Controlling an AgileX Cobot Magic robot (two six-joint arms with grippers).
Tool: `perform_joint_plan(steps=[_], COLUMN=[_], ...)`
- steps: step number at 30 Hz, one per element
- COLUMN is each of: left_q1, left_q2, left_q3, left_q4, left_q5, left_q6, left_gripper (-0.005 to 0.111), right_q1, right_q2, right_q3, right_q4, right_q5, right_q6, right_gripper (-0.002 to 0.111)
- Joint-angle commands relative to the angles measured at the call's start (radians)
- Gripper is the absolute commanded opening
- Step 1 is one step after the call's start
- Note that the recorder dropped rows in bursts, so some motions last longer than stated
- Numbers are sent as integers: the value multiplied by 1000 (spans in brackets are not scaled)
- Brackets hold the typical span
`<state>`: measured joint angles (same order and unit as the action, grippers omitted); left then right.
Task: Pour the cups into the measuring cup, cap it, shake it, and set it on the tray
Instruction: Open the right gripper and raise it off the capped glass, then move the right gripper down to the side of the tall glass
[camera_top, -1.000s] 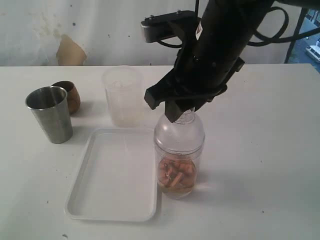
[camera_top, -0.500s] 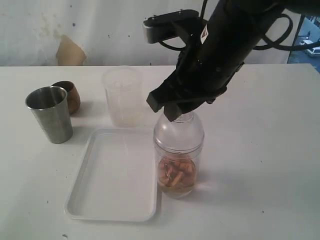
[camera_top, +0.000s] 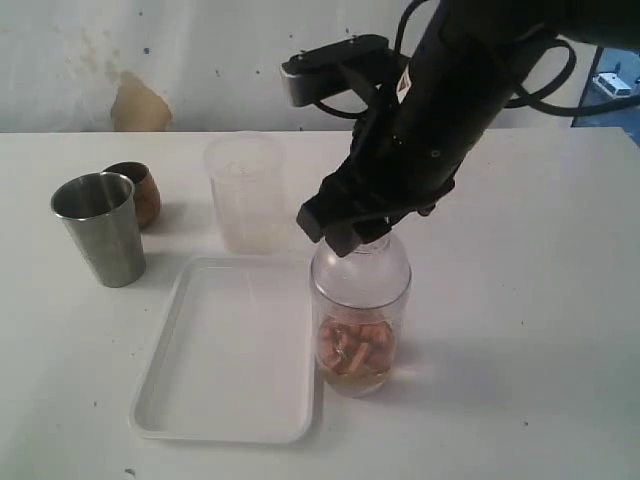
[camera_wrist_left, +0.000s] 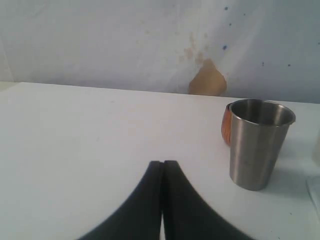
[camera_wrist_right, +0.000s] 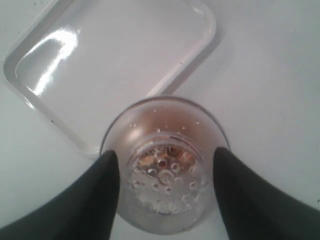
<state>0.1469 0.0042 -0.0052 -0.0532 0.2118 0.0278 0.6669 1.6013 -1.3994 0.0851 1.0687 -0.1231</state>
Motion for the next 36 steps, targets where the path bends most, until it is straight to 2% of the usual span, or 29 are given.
perform_joint_plan(steps=[1,9,24,26,32,36], left_q1=[1,1,1,1,1,1], left_q2=[-4,-4,-4,-4,-4,-4], left_q3=[5,5,5,5,5,5], left_q4=[2,2,2,2,2,2], left_q5=[-10,-10,-10,-10,-10,-10], left_q6=[-2,-2,-2,-2,-2,-2], left_gripper=[0,0,0,0,0,0], right_q1=[1,1,1,1,1,1], right_q2=[-15,-79,-280,-323,-453,-598], right_q3=[15,15,27,50,196,383], right_q4=[-20,-38,-48,-31,97,198], right_q5=[3,-76,-91,-113,-298,-615], right_q6=[-12,-12,-61,-117,-218,-243], right_gripper=[52,61,61,61,61,61])
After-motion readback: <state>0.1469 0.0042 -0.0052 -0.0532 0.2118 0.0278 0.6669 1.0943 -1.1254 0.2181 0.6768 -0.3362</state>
